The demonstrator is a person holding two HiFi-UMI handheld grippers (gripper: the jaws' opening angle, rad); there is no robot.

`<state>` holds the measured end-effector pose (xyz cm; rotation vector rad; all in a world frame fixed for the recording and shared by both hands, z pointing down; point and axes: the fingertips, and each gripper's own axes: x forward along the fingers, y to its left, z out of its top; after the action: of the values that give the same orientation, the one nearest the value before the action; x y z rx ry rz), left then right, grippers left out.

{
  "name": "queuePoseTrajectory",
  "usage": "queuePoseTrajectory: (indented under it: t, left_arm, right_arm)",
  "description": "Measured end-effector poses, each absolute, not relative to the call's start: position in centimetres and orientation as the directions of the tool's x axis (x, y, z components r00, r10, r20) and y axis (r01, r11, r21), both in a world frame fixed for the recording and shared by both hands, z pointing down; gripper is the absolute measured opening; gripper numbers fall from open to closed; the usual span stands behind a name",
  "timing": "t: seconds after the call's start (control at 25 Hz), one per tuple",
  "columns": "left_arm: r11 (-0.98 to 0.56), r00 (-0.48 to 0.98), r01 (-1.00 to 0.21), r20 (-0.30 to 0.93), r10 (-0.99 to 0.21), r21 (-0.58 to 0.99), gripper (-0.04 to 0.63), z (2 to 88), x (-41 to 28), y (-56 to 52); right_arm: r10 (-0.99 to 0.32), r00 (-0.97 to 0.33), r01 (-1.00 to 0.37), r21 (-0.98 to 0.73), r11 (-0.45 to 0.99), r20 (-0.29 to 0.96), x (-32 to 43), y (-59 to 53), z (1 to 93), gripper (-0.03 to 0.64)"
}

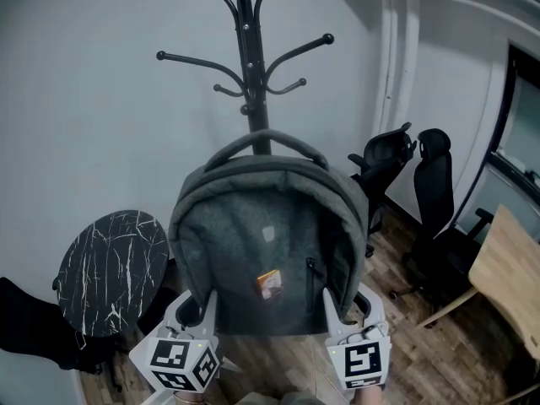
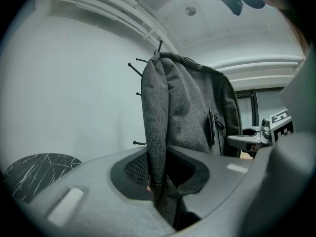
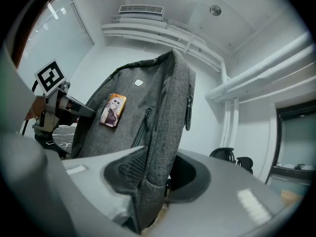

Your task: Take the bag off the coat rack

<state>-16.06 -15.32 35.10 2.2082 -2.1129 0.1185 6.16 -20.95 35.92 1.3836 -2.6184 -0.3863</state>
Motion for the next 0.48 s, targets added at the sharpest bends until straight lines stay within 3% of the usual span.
queuePoseTrajectory:
  t: [0.48]
  left_arm:
    - [-0.081, 0.082, -0.997, 0.101, -0.991, 0.013, 0.072, 34.7, -17.3, -15.7]
  right_arm:
    - [-0.848, -0.530, -0.808, 0.294, 0.511, 0.018, 5.1, -20.6, 35.4, 0.121]
